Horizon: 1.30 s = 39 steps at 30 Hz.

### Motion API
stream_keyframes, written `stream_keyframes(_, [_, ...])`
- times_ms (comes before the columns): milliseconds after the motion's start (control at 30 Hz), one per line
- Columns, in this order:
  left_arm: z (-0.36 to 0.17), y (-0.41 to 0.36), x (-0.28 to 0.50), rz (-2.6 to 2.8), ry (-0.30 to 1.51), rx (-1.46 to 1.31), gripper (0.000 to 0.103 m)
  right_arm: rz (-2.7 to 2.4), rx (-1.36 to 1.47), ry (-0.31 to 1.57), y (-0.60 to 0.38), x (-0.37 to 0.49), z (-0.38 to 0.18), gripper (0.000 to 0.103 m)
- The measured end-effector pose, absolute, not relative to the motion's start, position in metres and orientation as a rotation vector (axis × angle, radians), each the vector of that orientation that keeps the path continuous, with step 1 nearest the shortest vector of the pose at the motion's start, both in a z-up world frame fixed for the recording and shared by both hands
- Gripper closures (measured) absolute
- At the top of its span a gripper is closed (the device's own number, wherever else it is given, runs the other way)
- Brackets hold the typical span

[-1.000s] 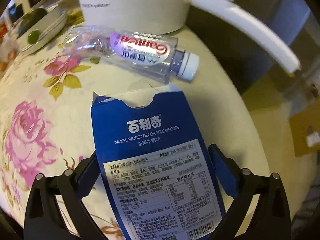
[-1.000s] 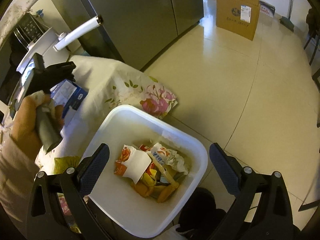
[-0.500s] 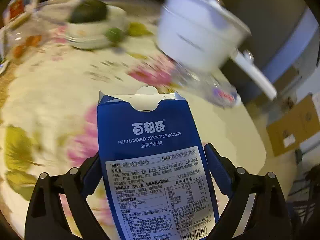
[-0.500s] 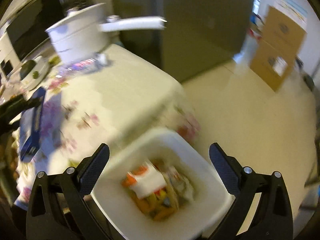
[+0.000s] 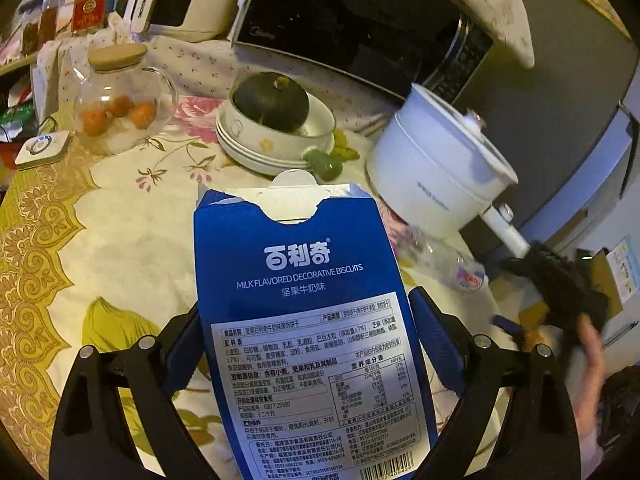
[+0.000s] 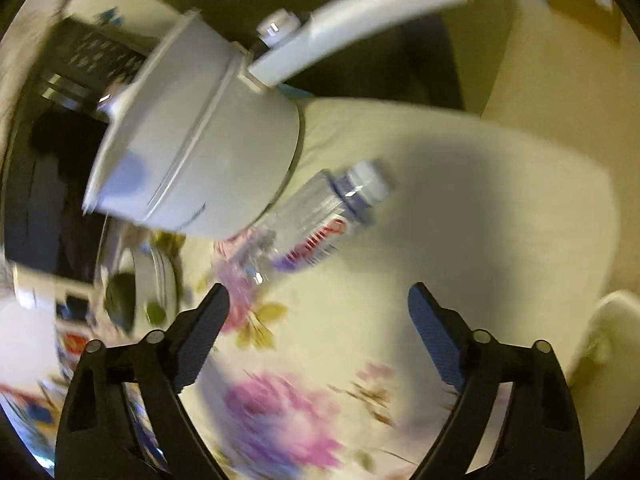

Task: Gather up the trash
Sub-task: 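Grasp the clear water bottle with the right gripper while the left holds the biscuit box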

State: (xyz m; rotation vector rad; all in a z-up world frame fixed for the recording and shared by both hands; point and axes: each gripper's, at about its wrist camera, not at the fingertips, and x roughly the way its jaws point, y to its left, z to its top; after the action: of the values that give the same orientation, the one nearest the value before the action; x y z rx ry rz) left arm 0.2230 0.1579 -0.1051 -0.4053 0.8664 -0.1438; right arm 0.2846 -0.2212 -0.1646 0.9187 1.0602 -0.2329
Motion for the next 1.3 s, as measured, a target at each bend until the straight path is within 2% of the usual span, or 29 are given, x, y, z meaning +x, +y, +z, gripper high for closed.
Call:
stream_keyframes(500, [-0.110, 0.167, 0.234, -0.177, 0.880, -0.509, 0.012, -0.405, 0.962, 1.048, -0.210, 0.328, -0.197, 0.024])
stream_keyframes(633, [-0.110, 0.165, 0.235, -0.171, 0.876, -0.503, 0.012, -0.391, 1.014, 1.044, -0.210, 0.332, -0.197, 0.035])
stream_keyframes(767, [-0.111, 0.165, 0.236, -0.164, 0.878, -0.502, 0.012, -0.345, 1.045, 1.022, -0.209, 0.330, -0.193, 0.055])
stream_keyframes(800, [-0.111, 0.165, 0.236, -0.161, 0.876, -0.501, 0.012, -0.350, 1.021, 1.013, -0.208, 0.327, -0.190, 0.057])
stream_keyframes(967, [-0.109, 0.166, 0.234, -0.158, 0.866, -0.499, 0.012, -0.326, 0.998, 0.992, -0.205, 0.312, -0.186, 0.063])
stream_keyframes(1300, [-0.104, 0.165, 0.229, -0.159, 0.853, -0.487, 0.012, -0.344, 0.784, 0.956, -0.194, 0.279, -0.154, 0.065])
